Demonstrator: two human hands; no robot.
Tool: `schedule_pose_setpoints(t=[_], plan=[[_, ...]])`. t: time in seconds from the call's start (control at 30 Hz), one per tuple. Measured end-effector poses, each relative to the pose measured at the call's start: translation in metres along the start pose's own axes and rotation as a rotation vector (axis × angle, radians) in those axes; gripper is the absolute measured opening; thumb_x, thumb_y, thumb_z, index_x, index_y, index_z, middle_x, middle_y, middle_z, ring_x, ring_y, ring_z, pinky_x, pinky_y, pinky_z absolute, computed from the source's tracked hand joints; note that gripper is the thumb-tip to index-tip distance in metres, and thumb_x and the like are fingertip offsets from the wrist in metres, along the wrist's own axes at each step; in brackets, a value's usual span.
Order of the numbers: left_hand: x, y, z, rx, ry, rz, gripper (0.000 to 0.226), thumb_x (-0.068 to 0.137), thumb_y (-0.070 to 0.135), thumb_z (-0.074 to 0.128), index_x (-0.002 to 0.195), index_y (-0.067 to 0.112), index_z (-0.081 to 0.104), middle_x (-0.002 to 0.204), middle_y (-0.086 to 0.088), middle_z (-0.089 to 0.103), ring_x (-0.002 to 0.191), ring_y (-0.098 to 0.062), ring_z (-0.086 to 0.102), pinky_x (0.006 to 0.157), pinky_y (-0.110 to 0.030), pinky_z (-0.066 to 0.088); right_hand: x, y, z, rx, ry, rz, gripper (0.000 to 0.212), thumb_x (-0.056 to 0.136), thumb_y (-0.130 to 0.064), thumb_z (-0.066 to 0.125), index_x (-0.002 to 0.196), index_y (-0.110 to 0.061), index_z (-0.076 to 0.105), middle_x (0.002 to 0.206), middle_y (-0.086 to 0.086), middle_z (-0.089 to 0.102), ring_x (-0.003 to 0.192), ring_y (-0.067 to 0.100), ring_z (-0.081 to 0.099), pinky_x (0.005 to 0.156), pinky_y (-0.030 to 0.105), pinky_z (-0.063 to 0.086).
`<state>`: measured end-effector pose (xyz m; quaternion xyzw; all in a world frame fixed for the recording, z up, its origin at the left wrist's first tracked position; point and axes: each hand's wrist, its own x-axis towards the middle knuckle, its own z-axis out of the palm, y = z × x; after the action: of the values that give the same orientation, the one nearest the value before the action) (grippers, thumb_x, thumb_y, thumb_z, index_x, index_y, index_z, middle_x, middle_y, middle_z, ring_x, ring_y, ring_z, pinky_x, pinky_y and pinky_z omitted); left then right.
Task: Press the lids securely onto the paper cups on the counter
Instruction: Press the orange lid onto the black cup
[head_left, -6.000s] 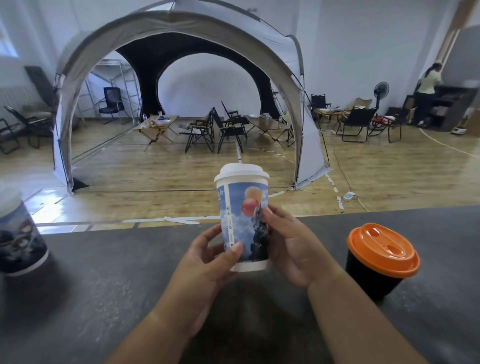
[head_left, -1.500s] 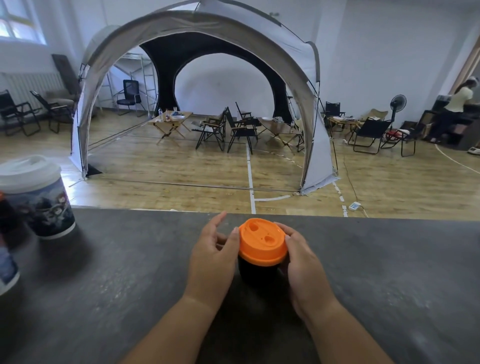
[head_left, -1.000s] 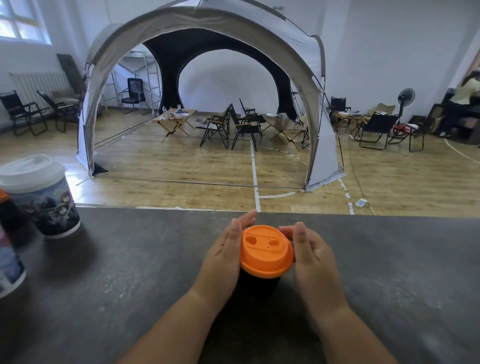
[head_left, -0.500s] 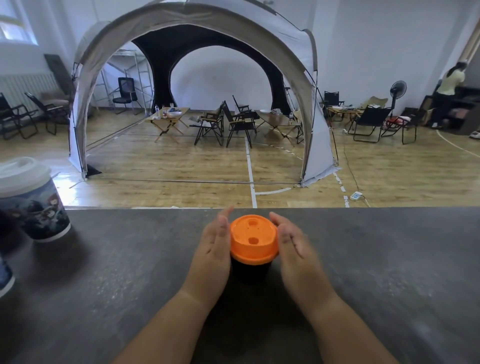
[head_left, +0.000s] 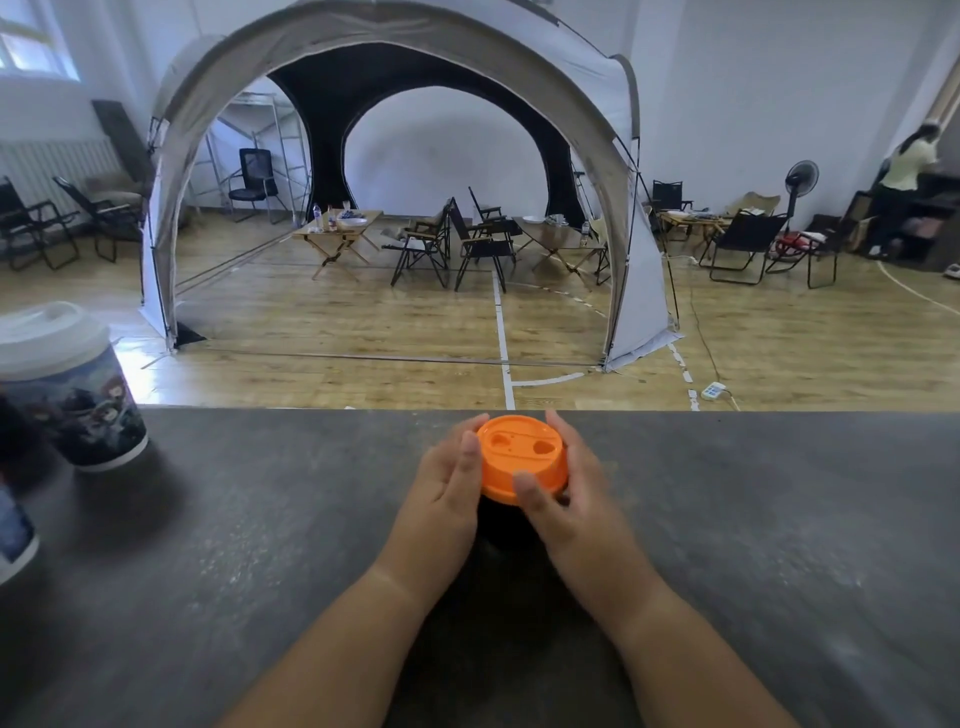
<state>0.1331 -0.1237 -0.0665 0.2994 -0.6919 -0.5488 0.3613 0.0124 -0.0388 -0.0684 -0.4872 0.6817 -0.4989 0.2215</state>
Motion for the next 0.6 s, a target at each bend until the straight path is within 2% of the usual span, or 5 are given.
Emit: schedule_pose_setpoints(t=[0.07,0.2,0.33,0.43,0.6], plan=[[0.0007,-0.0021,-0.0001,-0.002,-0.020,-0.011,0.051,0.084,0.064,0.031,0.128,0.042,0.045,0.126,0.014,0.053,0.116,-0.003,0.054,0.101,-0.030,0.047,0.0013,0.0000,0.0003,-0.007,-0.016,0.018,0.094,0.075,-0.072,0.057,0.153,-0.042,0.014,0.151,-0.016,0.030,0.136,0.002,0.035,0.106,0.019,0.033],[0.0001,-0.0020,0.0004,-0.045,0.001,-0.017,0.044,0.085,0.062,0.032,0.119,0.039,0.046,0.119,0.010,0.059,0.108,-0.002,0.058,0.098,-0.031,0.049,0.0008,-0.0020,0.0002,0.019,0.012,-0.007,0.072,0.092,-0.047,0.058,0.149,-0.045,0.014,0.148,-0.018,0.024,0.129,-0.008,0.031,0.097,0.007,0.030],[0.0020,-0.0041,-0.0010,0.012,0.075,0.005,0.052,0.088,0.070,0.014,0.132,0.052,0.036,0.121,0.006,0.059,0.111,-0.011,0.058,0.101,-0.037,0.046,0.0000,0.0005,0.0004,0.032,0.152,-0.061,0.047,0.099,-0.048,0.041,0.142,-0.048,0.023,0.150,-0.017,0.031,0.136,-0.004,0.030,0.115,0.025,0.029],[0.0009,-0.0028,0.0004,0.042,0.007,0.003,0.046,0.089,0.061,0.022,0.130,0.051,0.042,0.127,0.014,0.049,0.119,-0.005,0.050,0.104,-0.029,0.044,-0.0001,-0.0010,0.0012,-0.033,0.069,-0.051,0.065,0.090,-0.067,0.041,0.148,-0.044,0.022,0.145,-0.021,0.029,0.131,-0.005,0.030,0.102,0.010,0.032],[0.0015,0.0002,0.0017,0.000,-0.056,-0.005,0.034,0.088,0.057,0.031,0.116,0.047,0.046,0.121,0.021,0.049,0.112,0.003,0.050,0.098,-0.025,0.045,0.0016,-0.0034,-0.0001,-0.052,0.028,-0.025,0.078,0.081,-0.062,0.052,0.149,-0.043,0.017,0.149,-0.019,0.025,0.130,-0.004,0.028,0.087,0.002,0.030]])
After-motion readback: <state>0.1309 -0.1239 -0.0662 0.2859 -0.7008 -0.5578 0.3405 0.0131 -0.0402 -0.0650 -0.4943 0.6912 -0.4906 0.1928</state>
